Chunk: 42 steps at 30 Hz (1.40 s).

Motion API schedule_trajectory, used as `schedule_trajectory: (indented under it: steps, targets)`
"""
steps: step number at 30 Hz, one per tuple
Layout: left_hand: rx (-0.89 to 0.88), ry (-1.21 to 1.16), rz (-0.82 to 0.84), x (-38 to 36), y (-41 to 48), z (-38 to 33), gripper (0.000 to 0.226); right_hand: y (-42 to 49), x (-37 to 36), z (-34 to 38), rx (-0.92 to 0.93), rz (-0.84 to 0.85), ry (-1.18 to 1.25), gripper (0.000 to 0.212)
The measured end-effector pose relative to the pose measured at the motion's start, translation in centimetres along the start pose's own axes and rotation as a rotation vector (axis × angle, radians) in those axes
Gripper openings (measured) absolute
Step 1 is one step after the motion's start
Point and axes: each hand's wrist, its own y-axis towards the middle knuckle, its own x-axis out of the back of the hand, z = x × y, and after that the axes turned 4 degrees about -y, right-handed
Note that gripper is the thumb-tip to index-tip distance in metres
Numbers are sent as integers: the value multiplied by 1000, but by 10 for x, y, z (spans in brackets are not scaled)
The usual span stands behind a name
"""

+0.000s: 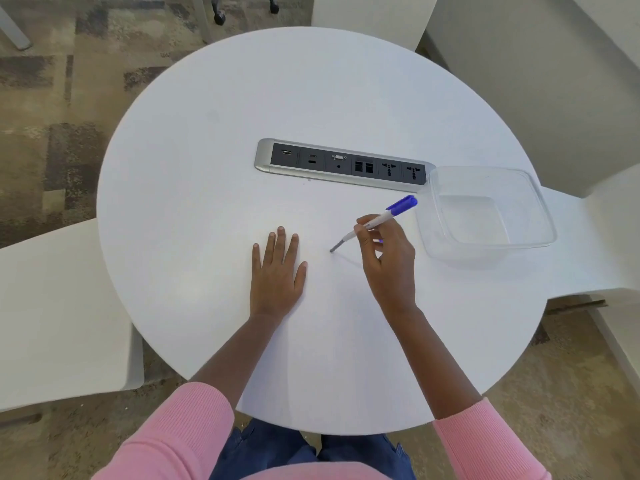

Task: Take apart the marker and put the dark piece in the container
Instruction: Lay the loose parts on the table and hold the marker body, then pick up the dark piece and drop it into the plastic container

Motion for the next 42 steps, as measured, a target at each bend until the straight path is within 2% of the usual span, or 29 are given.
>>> schedule_trajectory:
  steps: [10, 18, 25, 37, 42]
  targets:
    - [-4, -16, -1, 2, 1, 0, 53, 30, 17, 23, -34, -71, 100, 18]
    - [-2, 5, 2, 2, 0, 0, 53, 19, -9, -34, -274, 313, -279, 24]
    - [-11, 8, -5, 3, 0, 0, 53, 4, -27, -59, -469, 382, -337, 24]
    - [-9, 2, -17, 1, 0, 0, 52, -1, -36, -60, -443, 398, -406, 30]
    - [-10, 2, -32, -1, 1, 2, 49, -5, -37, -48, -335, 281, -452, 25]
